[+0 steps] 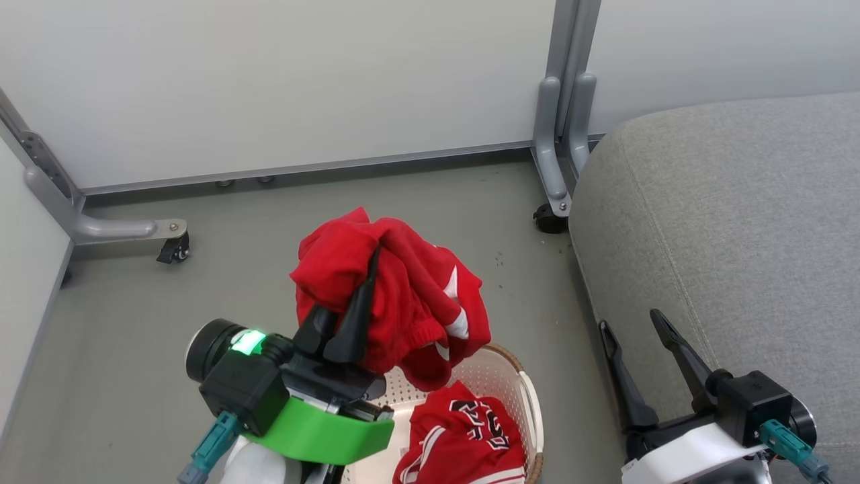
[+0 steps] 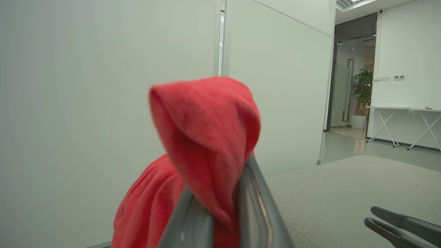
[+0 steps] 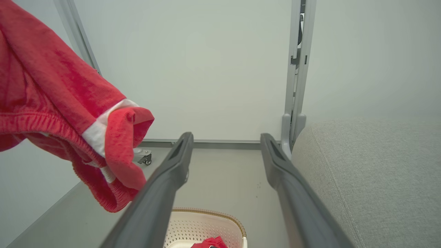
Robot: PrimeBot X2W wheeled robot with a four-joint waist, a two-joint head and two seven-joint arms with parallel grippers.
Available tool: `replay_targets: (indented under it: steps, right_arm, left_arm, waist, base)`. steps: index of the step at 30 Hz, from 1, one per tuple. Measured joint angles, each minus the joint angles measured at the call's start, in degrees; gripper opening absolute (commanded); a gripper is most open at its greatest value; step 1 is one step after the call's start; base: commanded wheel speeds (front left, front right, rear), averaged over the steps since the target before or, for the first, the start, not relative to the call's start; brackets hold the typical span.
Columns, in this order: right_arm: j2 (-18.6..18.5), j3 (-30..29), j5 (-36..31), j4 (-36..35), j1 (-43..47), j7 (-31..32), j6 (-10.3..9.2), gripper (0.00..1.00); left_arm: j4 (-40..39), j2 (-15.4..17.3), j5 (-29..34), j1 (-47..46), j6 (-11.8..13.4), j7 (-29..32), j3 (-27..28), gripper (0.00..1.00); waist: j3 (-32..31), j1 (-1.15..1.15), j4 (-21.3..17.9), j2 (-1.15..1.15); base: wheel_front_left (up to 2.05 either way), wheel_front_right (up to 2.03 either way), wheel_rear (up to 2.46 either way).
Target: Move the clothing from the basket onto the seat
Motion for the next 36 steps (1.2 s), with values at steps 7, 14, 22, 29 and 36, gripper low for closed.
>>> replay_targets:
  steps: [7, 14, 22, 29, 36]
  right_arm:
    - [-0.01, 1.94, 0.25, 0.12, -0.03, -0.22, 0.0, 1.0]
    - [-4.41, 10.09, 3.77, 1.11, -2.74, 1.85, 0.0, 1.0]
    - [-8.29, 22.07, 7.59, 6.05, -12.71, 1.82, 0.0, 1.0]
    - [-8.4, 28.93, 8.88, 12.83, -20.81, -0.21, 0.0, 1.0]
    - [-6.61, 33.5, 8.57, 18.89, -27.35, -3.32, 0.0, 1.0]
  left_arm:
    - [-0.26, -0.02, -0.02, -0.01, -0.13, 0.0, -0.11, 0.0]
    - [-0.22, -0.05, -0.1, -0.08, -0.16, 0.0, -0.76, 0.0]
    - [0.33, -0.07, -0.31, -0.55, -0.16, 0.0, -2.32, 0.0]
    - [1.0, -0.08, -0.84, -1.99, -0.18, 0.0, -4.23, 0.0]
    - [1.09, -0.08, -1.67, -2.65, -0.18, 0.0, -5.55, 0.0]
  waist:
    - [0.12, 0.0, 0.24, 0.0]
    - [0.3, 0.0, 0.69, 0.0]
    - [0.67, 0.0, 2.04, 0.0]
    - [1.04, 0.0, 3.75, 0.0]
    - [1.19, 0.0, 4.96, 0.0]
  base:
    - [0.0, 0.0, 0.0]
    - [0.0, 0.0, 0.0]
    - [0.0, 0.0, 0.0]
    - [0.0, 0.0, 0.0]
    - [0.0, 0.0, 0.0]
